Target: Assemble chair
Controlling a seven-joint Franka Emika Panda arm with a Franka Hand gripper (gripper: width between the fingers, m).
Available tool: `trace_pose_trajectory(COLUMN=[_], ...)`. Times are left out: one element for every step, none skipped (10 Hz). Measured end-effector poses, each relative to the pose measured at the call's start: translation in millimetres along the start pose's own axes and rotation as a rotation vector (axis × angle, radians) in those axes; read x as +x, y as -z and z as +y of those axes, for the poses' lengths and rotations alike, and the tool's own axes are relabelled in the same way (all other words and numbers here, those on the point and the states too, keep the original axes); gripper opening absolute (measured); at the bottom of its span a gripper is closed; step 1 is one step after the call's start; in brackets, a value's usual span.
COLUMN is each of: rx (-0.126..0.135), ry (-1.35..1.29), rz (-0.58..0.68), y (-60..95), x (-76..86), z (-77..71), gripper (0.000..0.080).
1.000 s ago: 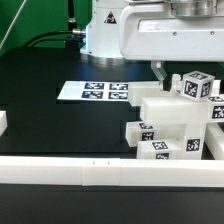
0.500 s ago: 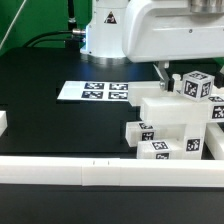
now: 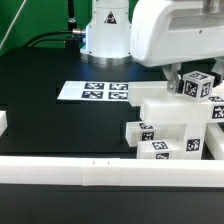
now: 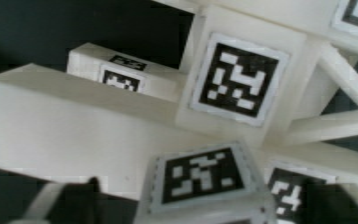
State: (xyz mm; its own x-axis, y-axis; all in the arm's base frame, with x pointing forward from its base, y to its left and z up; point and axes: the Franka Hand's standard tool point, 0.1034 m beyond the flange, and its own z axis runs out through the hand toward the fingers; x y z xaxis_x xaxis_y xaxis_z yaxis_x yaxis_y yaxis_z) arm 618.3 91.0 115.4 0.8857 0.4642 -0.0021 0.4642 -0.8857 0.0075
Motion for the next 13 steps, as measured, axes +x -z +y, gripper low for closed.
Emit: trace_pose_trajectory(rx=[0.0, 0.0, 0.0, 0.0, 0.005, 0.01, 0.015, 0.022, 0.026, 0.042, 0.05, 0.056, 0.078], ry=[0.0, -0.004, -0.023, -0.022, -0.079, -0.229, -0.382, -0.502, -0.586, -0.684, -0.747, -0.793, -0.92], rz=[0.0, 0.0, 0.0, 0.0, 0.009, 0.036, 0.068, 0.098, 0.124, 0.146, 0.146, 0.145, 0.142], y=[0.0, 0.0, 0.0, -0.1, -0.2, -0.5, -0.6, -0.6, -0.6, -0.3, -0.1, -0.1, -0.1], x=[0.0, 0.0, 0.0, -0.1, 0.8, 2.3, 2.5, 2.1, 2.8, 5.0, 5.5, 5.6, 6.3], z=[0.0, 0.0, 0.0, 0.1, -0.4, -0.8, -1.7, -2.1, -2.1, -1.4, -2.2, -2.7, -4.4], gripper=[0.0363, 0.0363, 0.0281, 0.0281, 0.0281, 0.0281, 0.0281, 0.0281, 0.0281, 0.0281, 0.0281, 0.0281, 0.0281])
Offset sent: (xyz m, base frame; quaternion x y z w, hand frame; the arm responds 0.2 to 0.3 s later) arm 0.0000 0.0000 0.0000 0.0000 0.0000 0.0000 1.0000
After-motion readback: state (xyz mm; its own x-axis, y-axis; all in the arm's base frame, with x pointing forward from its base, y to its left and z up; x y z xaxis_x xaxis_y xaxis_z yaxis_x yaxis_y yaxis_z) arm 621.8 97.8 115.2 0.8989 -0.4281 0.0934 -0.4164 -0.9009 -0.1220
